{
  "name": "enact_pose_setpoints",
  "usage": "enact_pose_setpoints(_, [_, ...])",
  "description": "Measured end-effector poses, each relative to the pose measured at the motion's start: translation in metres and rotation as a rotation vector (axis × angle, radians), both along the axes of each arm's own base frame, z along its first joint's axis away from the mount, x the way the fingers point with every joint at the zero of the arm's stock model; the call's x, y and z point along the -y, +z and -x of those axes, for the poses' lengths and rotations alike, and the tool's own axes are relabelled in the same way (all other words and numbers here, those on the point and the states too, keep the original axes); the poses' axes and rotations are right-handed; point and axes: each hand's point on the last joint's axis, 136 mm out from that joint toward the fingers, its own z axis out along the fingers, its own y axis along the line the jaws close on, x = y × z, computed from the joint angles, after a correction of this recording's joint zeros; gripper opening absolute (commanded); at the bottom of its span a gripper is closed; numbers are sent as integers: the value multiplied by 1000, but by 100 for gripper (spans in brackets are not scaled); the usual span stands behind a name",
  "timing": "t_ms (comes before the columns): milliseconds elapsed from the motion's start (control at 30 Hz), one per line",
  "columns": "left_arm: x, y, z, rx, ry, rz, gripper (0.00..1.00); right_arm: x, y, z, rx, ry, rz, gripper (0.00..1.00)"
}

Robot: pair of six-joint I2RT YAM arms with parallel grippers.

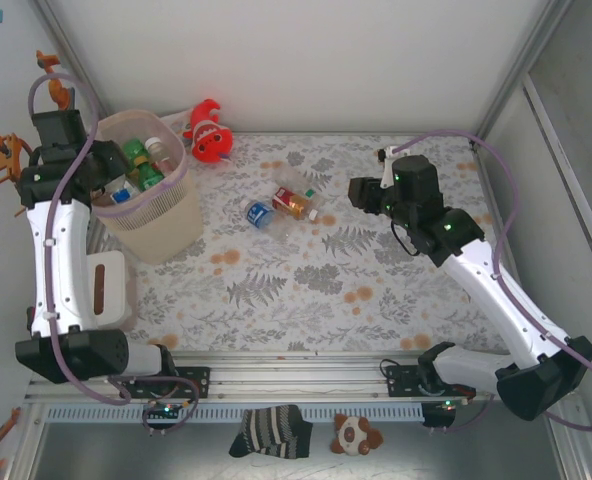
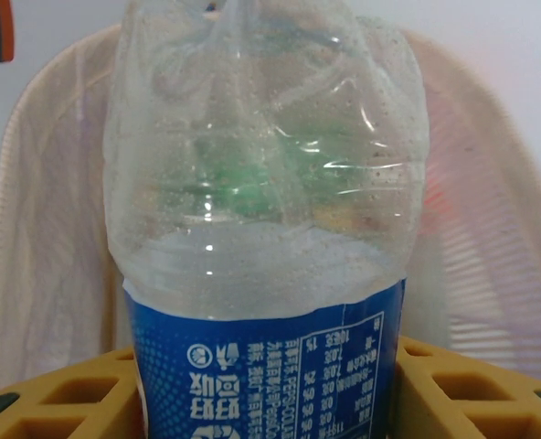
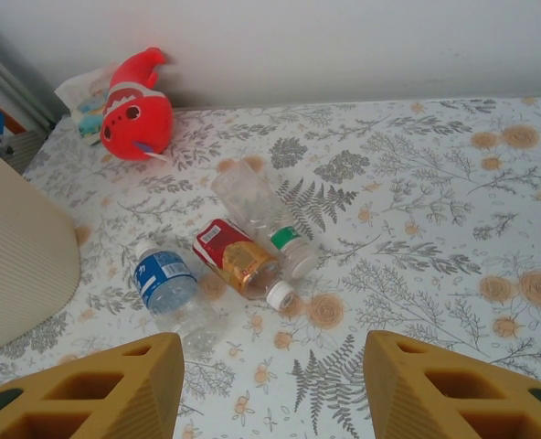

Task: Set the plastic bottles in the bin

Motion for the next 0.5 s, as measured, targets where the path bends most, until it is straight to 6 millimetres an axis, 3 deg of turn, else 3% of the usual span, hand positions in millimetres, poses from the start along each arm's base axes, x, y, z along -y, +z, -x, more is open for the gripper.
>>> enact_pose_setpoints(167, [-19,-33,-3,-83,64,28,55,0,1,-1,6,0,-3,54])
enact_pose_setpoints(500, [-46,-68,-15,-164,127,82,65,0,1,0,4,0,-1,54])
